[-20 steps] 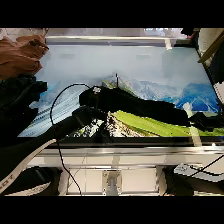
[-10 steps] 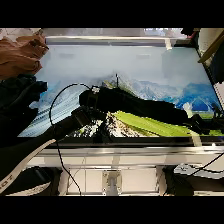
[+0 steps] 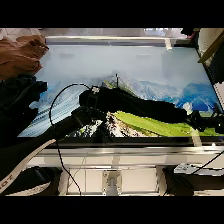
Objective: Fold the clothes and pants, and hang the long-sleeved shirts on hangers.
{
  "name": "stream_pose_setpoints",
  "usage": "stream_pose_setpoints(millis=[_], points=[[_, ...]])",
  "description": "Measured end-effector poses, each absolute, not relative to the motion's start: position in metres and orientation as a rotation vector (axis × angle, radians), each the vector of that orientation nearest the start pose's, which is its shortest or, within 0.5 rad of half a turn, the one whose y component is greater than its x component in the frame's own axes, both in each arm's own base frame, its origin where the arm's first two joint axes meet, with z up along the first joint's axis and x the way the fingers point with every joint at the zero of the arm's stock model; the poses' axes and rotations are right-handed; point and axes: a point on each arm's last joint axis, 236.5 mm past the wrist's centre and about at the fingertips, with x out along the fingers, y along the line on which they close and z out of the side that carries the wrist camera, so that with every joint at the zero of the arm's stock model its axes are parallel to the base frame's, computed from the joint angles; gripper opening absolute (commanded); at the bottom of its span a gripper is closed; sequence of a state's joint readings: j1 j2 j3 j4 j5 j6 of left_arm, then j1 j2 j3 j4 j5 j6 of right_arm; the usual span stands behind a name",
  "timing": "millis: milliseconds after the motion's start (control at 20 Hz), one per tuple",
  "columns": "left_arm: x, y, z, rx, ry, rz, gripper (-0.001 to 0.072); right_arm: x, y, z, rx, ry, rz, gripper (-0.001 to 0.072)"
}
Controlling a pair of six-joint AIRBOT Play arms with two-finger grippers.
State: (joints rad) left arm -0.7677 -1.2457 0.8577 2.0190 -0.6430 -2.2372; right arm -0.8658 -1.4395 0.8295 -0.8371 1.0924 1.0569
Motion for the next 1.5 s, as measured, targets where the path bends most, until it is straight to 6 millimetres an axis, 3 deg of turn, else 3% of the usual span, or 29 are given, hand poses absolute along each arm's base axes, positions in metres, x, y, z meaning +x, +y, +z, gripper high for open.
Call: stream_pose_setpoints(millis=[200, 250, 400, 550, 700, 800, 900, 1050, 1150, 1300, 1400, 1500], points=[[0.339, -0.242, -0.03, 0.213, 0.913, -0.327, 0.0023, 0.319, -0.141, -0.093, 0.966, 1.103, -0.103, 0.039], [0.339, -0.242, -0.03, 0.214, 0.914, -0.327, 0.0023, 0.321, -0.137, -0.094, 0.958, 1.107, -0.092, 0.0376], [0.339, -0.242, -0.03, 0.213, 0.913, -0.327, 0.0024, 0.331, -0.127, -0.098, 0.938, 1.112, -0.07, 0.0009], [0.339, -0.24, -0.028, 0.214, 0.913, -0.322, 0.0024, 0.339, -0.123, -0.092, 0.915, 1.103, -0.045, 0.001], [0.342, -0.232, -0.005, 0.207, 0.869, -0.311, 0.0024, 0.353, -0.126, -0.056, 0.852, 1.058, 0.005, 0.0009], [0.346, -0.216, 0.029, 0.19, 0.802, -0.286, 0.0023, 0.363, -0.132, -0.013, 0.765, 0.996, 0.036, 0.0009], [0.348, -0.185, 0.075, 0.163, 0.72, -0.231, 0.0023, 0.372, -0.139, 0.046, 0.653, 0.904, 0.053, 0.001], [0.338, -0.119, 0.159, 0.143, 0.569, -0.124, 0.0022, 0.37, -0.151, 0.16, 0.457, 0.701, 0.018, 0.0009], [0.322, -0.076, 0.217, 0.136, 0.465, -0.053, 0.0022, 0.356, -0.149, 0.24, 0.327, 0.558, -0.021, 0.0009], [0.293, -0.032, 0.3, 0.146, 0.313, 0.006, 0.0022, 0.323, -0.129, 0.341, 0.134, 0.384, -0.083, 0.0007], [0.276, -0.007, 0.348, 0.176, 0.228, 0.057, 0.0022, 0.3, -0.118, 0.39, 0.038, 0.299, -0.141, 0.0006], [0.266, 0.017, 0.374, 0.235, 0.212, 0.133, 0.0022, 0.288, -0.113, 0.417, 0.002, 0.251, -0.18, 0.0007]])
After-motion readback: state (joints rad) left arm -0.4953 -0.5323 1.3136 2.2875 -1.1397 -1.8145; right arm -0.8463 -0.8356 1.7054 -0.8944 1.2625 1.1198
